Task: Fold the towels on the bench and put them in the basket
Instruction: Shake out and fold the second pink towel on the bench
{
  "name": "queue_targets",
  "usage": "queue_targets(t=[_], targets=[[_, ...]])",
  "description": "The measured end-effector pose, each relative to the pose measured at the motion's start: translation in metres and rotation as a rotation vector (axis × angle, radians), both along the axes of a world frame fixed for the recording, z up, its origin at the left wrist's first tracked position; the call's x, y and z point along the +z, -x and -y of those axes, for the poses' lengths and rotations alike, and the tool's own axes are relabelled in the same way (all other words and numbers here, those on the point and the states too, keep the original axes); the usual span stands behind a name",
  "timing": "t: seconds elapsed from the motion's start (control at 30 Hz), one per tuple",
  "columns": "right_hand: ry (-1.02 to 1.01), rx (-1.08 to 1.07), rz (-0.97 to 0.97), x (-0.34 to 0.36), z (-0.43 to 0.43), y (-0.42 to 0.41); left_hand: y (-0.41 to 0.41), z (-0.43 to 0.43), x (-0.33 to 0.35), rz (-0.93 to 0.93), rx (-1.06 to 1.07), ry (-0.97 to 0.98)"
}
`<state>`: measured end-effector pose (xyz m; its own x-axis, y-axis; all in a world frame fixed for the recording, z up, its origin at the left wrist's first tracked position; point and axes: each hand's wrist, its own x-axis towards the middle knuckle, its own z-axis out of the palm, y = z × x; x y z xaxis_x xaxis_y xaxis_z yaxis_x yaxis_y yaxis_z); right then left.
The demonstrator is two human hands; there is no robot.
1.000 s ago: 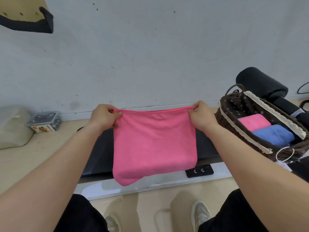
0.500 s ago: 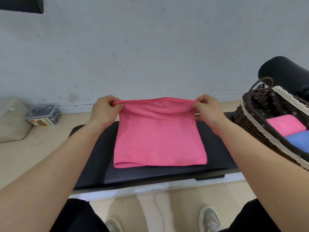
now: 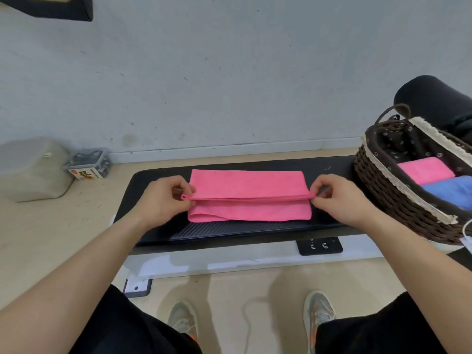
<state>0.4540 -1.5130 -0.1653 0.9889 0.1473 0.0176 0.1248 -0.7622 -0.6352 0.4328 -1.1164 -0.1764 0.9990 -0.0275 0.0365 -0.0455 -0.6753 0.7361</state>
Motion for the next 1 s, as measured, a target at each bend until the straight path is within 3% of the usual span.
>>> queue_targets(t=[0.33, 0.53, 0.77, 1.0], targets=[[0.073, 0.118, -0.001, 0.001, 0.006, 0.008, 0.015, 0.003, -0.005, 0.076, -0.155, -0.434], [0.213, 0.192, -0.073, -0.008, 0.004, 0.007, 0.015, -0.001, -0.007, 0.103, -0.186, -0.458], [0.147, 0.177, 0.002, 0.003, 0.002, 0.008, 0.012, -0.007, 0.003, 0.156, -0.164, -0.401], [0.407, 0.229, -0.150, 0.002, -0.004, 0.008, 0.010, -0.005, -0.003, 0.040, -0.280, -0.544]])
